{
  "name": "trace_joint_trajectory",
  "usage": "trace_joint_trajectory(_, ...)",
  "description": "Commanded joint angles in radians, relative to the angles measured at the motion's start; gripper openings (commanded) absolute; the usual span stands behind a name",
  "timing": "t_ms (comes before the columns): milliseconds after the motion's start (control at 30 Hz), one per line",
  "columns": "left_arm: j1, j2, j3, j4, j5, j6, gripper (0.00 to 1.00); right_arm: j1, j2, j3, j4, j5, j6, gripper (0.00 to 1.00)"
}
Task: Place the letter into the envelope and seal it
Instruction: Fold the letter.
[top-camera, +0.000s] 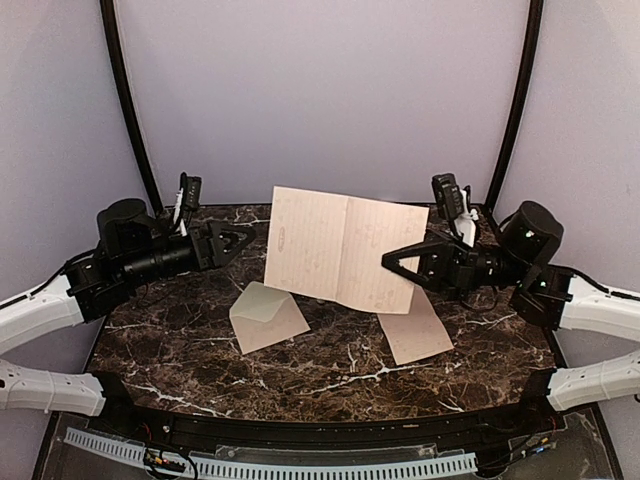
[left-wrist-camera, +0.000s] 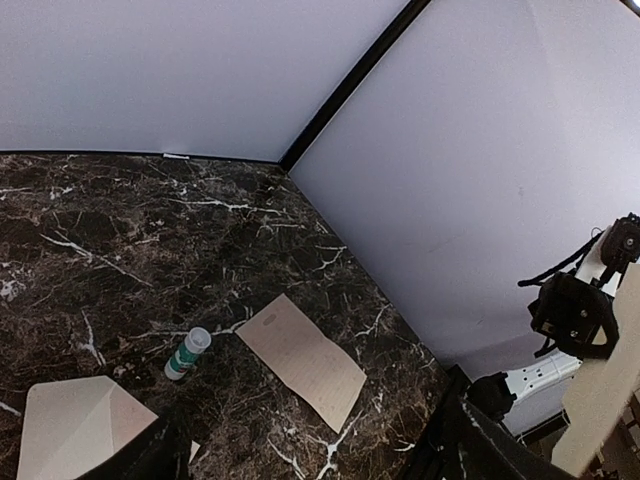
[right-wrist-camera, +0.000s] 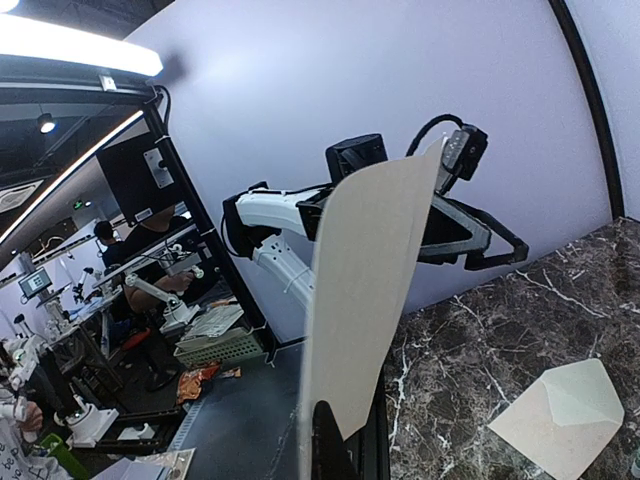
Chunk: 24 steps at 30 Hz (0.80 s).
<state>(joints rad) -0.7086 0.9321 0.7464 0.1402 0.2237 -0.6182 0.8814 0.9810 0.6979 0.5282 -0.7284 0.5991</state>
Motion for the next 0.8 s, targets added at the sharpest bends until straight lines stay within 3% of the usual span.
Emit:
trace_joint_trajectory(0,0.006,0.069,0.047,0.009,0.066,0.001,0.87,0.005,-0.016,0.041,-0.001,-0.088,-0.026,0.0)
trace_joint_trajectory(267,-0.025,0.178,0.068,0.203,0.507,0.06,0.85,0.005,0.028,0.057,-0.072,0.081,-0.039,0.0)
trace_joint_trajectory(500,-0.14,0.239,0.129,0.18,0.543,0.144,0.85,0.005,0.125,0.068,-0.01,0.04,0.005,0.0)
trace_joint_trajectory(767,-0.153,0.277,0.126,0.275,0.536,0.117,0.85,0.005,0.154,0.077,0.002,0.003,0.015,0.0)
